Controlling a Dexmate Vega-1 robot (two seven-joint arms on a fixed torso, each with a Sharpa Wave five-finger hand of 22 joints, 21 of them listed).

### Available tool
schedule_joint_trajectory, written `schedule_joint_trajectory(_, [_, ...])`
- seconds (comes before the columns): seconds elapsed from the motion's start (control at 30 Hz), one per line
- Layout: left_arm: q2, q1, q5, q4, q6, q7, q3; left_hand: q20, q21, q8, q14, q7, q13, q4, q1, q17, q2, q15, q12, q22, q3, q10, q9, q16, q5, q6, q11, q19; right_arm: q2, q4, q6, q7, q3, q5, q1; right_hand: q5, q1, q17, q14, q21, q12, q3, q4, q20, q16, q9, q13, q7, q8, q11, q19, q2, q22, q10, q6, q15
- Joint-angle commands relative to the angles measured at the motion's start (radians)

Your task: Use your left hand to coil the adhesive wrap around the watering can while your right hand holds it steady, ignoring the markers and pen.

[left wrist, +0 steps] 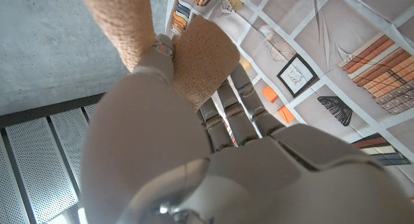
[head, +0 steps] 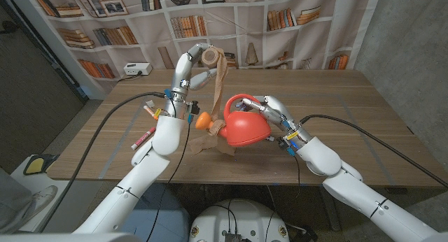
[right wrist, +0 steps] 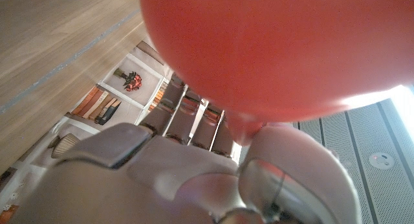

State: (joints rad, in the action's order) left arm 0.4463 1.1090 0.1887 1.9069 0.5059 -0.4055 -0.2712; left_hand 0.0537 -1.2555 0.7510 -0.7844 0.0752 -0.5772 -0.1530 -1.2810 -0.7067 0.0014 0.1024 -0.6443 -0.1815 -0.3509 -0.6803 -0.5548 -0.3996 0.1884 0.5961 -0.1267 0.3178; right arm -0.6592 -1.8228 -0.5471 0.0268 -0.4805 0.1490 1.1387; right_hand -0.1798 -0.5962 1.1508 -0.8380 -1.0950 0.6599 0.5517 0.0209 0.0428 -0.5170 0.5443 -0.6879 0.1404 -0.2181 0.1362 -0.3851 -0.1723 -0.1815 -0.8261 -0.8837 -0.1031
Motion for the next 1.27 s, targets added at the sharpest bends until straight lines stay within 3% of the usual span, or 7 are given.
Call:
schedule_joint_trajectory(0.03, [0.060,0.022,-0.060,0.038,0.082,0.031,0.016,-0.003,-0.007,0.004,-0.120,0.002,-0.002,0.000,-0.158,-0.002,0.168,0.113,-0.007,0.001,0.003,-0.002,-0.004,-0.004,0.007,0.005,0.006,-0.005,0.038,0.037,0.055,0.046,-0.045,-0.079,-0.026,-0.002,0.003,0.002,-0.005,-0.004,0.008,0.003,0.006,0.061,0.001,0.002,-0.004,0.002,0.002,-0.001,0.006,-0.003,-0.003,-0.008,-0.009,-0.119])
schedule_joint_trajectory(0.5, [0.105,0.083,-0.070,0.084,0.138,0.012,0.026,-0.002,-0.009,0.004,-0.120,0.000,0.000,0.001,-0.157,-0.002,0.168,0.113,-0.008,0.001,0.003,-0.003,-0.005,-0.004,0.007,0.005,0.008,-0.008,0.045,0.042,0.060,0.089,-0.054,-0.099,-0.023,-0.002,0.003,0.002,-0.006,-0.005,0.009,0.000,0.007,0.060,-0.001,0.001,-0.006,0.002,0.002,0.000,0.006,-0.004,-0.003,-0.009,-0.010,-0.118])
schedule_joint_trajectory(1.27, [0.090,0.114,-0.055,0.094,0.136,-0.034,0.016,-0.002,-0.013,0.004,-0.122,0.002,0.000,0.001,-0.156,-0.003,0.168,0.114,-0.009,0.001,0.003,-0.002,-0.005,-0.004,0.007,0.005,0.006,-0.012,0.048,0.070,0.068,0.065,-0.047,-0.066,-0.049,-0.002,0.002,0.002,-0.005,-0.006,0.007,-0.001,0.008,0.060,-0.002,0.003,-0.005,0.002,0.003,-0.003,0.006,-0.004,-0.003,-0.008,-0.008,-0.119])
